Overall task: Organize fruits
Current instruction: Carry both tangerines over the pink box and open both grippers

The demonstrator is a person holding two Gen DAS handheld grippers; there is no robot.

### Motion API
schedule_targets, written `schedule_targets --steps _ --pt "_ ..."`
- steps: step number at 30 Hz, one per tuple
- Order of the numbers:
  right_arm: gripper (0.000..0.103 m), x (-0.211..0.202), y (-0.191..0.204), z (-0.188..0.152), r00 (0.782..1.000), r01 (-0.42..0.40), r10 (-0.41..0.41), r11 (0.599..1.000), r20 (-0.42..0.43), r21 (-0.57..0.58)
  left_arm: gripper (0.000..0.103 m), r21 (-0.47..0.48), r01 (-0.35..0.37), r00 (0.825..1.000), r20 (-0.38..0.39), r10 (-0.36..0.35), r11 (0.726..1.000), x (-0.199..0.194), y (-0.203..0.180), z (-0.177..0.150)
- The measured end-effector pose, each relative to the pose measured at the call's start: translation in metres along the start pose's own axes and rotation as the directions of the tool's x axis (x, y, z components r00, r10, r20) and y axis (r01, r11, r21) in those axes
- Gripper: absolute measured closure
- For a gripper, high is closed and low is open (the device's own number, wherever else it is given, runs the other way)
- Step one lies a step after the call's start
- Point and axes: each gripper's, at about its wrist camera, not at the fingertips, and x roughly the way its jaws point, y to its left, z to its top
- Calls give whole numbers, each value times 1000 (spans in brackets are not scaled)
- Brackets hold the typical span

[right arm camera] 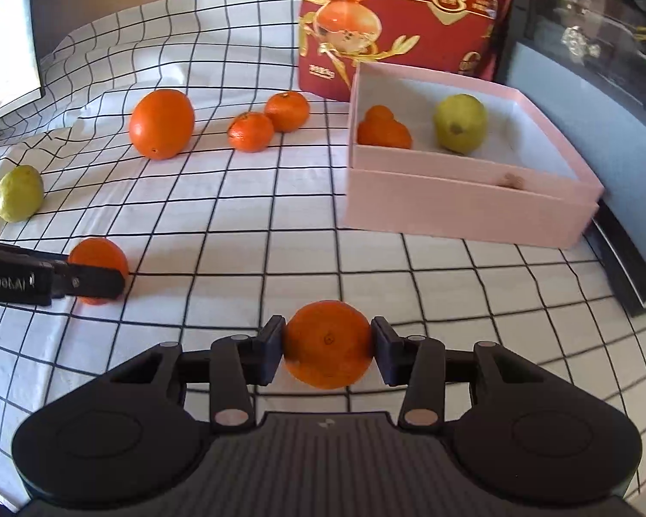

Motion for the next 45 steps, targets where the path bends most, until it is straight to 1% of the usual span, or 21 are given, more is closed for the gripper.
schedule_targets --steps 4,7,12,15,20,23,25,29,32,35,37,38,40,43,45 --pt "60 -7 -8 -5 1000 28 -29 999 9 16 54 -7 -13 1000 4 13 1000 0 -2 -1" --pt "60 -10 -15 -7 999 45 -45 999 13 31 54 -7 5 1000 -6 -5 1000 -1 -4 -1" --pt "60 -12 -29 -11 997 75 -76 995 12 61 54 36 31 999 -29 -30 999 -2 -16 -4" --pt "60 -12 -36 -13 996 88 -89 993 11 81 54 66 69 997 -51 -66 995 -1 -28 -6" --pt "60 -14 -47 -16 994 104 -106 989 13 105 54 149 126 990 -75 -116 981 0 -60 -4" --pt "60 -16 -55 -15 993 114 -117 987 21 113 54 190 149 988 -66 -139 970 1 -79 4" --pt "60 -18 -62 -12 992 120 -125 986 31 119 54 205 164 986 -45 -158 965 0 -91 15" --pt "60 -26 -78 7 987 131 -140 985 79 112 54 255 169 982 38 -184 952 -6 -117 49" --pt "60 -36 -91 33 979 133 -146 986 140 102 54 282 157 973 120 -197 946 -13 -135 81" --pt "60 -48 -102 64 962 157 -170 985 215 74 54 296 123 957 216 -192 947 -20 -153 111" --pt "60 -57 -111 87 949 157 -167 986 266 59 54 315 85 948 267 -174 945 -20 -167 127" --pt "60 -59 -115 97 946 150 -161 987 283 58 54 326 59 949 274 -154 944 -17 -175 132" --pt "60 -59 -125 116 944 129 -141 990 299 60 54 346 5 961 258 -101 938 -2 -188 141" --pt "60 -46 -137 142 948 108 -121 992 293 59 54 355 -28 975 217 -53 934 26 -201 143" --pt "60 -32 -144 157 954 104 -115 993 277 52 54 366 -40 980 197 -36 930 39 -207 140"
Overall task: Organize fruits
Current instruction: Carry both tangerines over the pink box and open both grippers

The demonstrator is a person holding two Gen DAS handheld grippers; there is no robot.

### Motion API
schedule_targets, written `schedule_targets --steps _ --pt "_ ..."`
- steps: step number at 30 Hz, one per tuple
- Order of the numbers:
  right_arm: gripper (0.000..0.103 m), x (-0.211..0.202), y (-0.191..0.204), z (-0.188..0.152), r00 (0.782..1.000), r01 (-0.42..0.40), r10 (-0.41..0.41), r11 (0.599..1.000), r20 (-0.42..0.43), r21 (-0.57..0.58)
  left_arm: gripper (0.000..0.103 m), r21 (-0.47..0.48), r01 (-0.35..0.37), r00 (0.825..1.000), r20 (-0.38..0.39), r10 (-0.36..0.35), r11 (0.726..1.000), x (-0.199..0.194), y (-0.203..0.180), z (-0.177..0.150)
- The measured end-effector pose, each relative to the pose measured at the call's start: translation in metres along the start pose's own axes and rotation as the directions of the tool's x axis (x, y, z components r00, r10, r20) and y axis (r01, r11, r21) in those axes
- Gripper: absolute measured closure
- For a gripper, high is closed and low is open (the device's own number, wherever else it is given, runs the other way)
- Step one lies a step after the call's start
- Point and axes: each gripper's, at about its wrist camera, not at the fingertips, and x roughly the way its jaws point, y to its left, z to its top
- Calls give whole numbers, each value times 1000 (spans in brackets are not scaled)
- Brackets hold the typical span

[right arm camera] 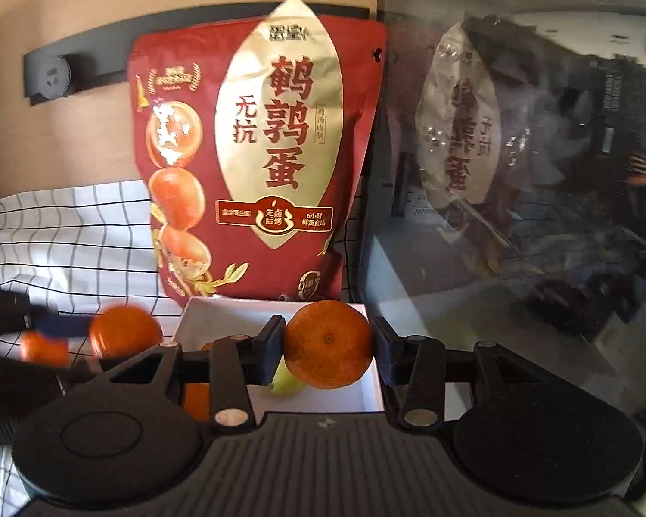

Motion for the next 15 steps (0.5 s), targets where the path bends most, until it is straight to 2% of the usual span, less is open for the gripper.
schedule_targets --steps 5,10,12,14,15 --pt "60 44 -9 8 997 -40 42 999 -69 23 54 39 -8 1000 -24 9 999 12 -11 -5" --pt "60 82 -19 0 984 -49 62 996 -166 81 54 13 -2 999 -39 3 1000 25 -11 -8" --pt "59 93 -24 -2 975 -83 108 988 -194 133 54 -61 74 995 -57 -78 995 36 -2 -8" --pt "54 94 -28 -3 972 -105 138 979 -189 177 52 -163 202 971 -97 -219 966 52 11 -14" --pt "51 93 -28 -2 973 -113 145 977 -181 178 52 -195 229 963 -99 -251 954 58 16 -18"
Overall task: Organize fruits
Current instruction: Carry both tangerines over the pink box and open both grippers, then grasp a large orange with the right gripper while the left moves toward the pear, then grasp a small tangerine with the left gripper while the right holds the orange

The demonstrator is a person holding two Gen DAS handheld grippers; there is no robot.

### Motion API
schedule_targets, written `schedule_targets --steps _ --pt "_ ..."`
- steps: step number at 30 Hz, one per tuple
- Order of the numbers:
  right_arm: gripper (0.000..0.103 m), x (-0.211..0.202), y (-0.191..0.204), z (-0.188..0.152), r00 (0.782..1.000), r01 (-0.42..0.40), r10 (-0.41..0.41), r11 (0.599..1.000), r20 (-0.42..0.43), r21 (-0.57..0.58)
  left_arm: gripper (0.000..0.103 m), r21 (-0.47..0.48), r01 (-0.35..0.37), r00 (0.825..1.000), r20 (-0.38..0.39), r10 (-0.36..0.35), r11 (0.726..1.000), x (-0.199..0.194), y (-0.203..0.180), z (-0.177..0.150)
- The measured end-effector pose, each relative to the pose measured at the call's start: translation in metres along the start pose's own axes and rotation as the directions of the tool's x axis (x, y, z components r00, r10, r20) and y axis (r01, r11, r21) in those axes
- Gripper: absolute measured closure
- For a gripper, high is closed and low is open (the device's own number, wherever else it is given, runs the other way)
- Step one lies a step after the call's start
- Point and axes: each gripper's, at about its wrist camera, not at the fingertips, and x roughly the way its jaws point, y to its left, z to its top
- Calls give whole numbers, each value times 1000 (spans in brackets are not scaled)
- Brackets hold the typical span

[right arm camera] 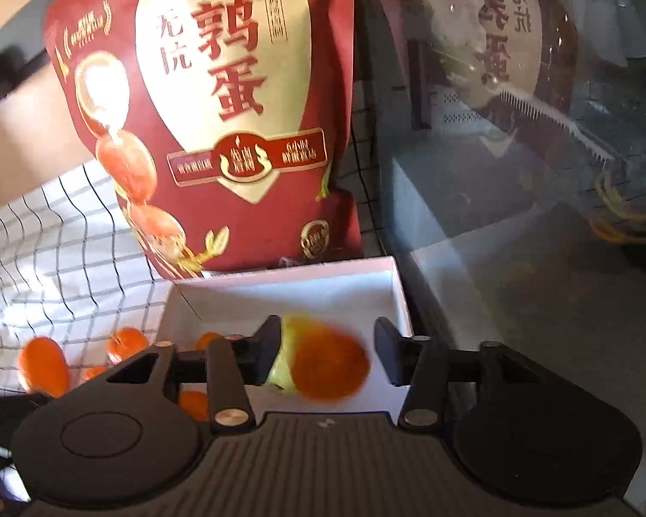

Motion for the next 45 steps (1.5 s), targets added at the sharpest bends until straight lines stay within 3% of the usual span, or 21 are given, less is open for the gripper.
schedule_targets --steps 4,10,14,18,20,24,28,32,35,39,45 --pt "44 -15 10 2 999 13 -11 999 47 -37 55 -16 -93 991 100 94 996 -8 4 -11" --pt "41 -26 17 -3 998 38 -35 998 59 -51 55 -40 -59 990 123 64 997 -42 13 -23" --pt "41 -26 37 -13 999 21 -18 996 40 -91 55 19 -111 983 151 107 994 -80 19 -58" --pt "33 -25 80 -26 999 -40 45 982 26 -184 55 -85 -192 969 139 203 978 -120 54 -101" --pt "33 -20 112 -35 997 -65 75 964 28 -256 55 -166 -245 955 131 267 955 -141 77 -122" --pt "30 -3 185 -55 982 -176 186 904 -12 -390 55 -285 -387 900 90 427 877 -182 119 -159" --pt "30 19 246 -64 958 -284 271 864 -91 -415 55 -398 -440 857 82 509 805 -222 153 -185" --pt "30 46 290 -69 961 -275 255 859 -105 -432 55 -463 -460 830 79 552 758 -250 170 -200" --pt "30 69 309 -72 970 -244 211 857 -124 -454 55 -487 -462 824 73 561 742 -261 178 -208" --pt "29 87 322 -77 972 -231 182 854 -149 -466 55 -504 -457 830 55 555 733 -263 182 -215" --pt "31 95 331 -83 980 -188 129 856 -152 -482 55 -462 -436 855 54 516 772 -253 177 -214"
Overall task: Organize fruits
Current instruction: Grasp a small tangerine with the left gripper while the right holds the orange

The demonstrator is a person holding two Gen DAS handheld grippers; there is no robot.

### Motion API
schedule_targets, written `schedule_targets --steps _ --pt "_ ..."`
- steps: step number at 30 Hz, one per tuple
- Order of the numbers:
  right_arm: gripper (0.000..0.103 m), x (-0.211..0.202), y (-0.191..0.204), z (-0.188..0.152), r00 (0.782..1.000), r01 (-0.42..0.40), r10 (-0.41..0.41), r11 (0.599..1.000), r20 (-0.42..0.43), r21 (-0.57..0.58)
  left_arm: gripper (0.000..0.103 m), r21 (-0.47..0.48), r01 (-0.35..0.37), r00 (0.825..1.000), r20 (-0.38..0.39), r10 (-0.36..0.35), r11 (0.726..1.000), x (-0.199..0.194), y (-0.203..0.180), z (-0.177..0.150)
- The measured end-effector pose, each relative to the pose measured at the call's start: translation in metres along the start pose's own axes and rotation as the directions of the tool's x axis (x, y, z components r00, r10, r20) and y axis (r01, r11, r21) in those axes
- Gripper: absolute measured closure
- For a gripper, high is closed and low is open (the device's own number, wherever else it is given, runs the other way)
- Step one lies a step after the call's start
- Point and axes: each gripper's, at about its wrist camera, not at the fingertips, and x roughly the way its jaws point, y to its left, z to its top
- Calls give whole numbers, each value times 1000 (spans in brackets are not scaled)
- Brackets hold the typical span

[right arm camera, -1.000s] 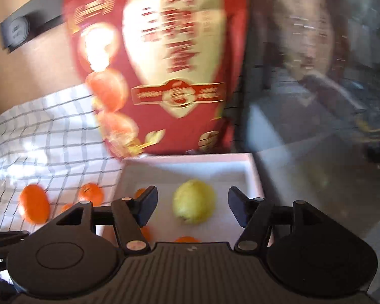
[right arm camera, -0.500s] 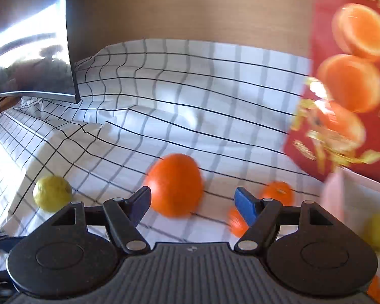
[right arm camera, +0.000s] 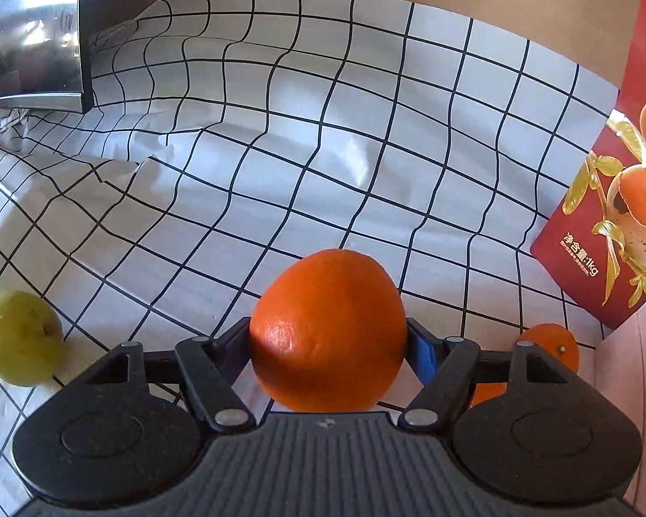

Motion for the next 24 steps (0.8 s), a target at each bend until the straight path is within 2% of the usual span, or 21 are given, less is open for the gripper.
schedule_targets --steps 3,5,7,10,14,18,24 --pt "31 -10 -4 -1 999 -29 30 999 -27 43 55 30 35 999 -13 -35 999 7 -7 1" --pt "32 -30 -10 -8 994 -109 112 989 -20 103 55 52 63 998 -20 -62 997 11 -14 3" --pt "32 -51 -10 -19 988 -154 155 982 0 108 55 74 86 996 -23 -84 994 16 -20 5" --pt "32 -88 -9 -46 989 -148 146 985 31 85 55 104 117 993 -29 -115 988 24 -31 9" --pt "31 -118 -26 -88 997 -79 79 988 12 133 55 145 168 985 -59 -160 975 37 -47 10" --pt "31 -139 -48 -127 999 42 -42 980 -5 196 55 182 219 974 -97 -204 959 49 -65 8" --pt "31 -159 -79 -168 987 159 -147 928 -64 337 56 241 266 963 -112 -245 933 61 -94 13"
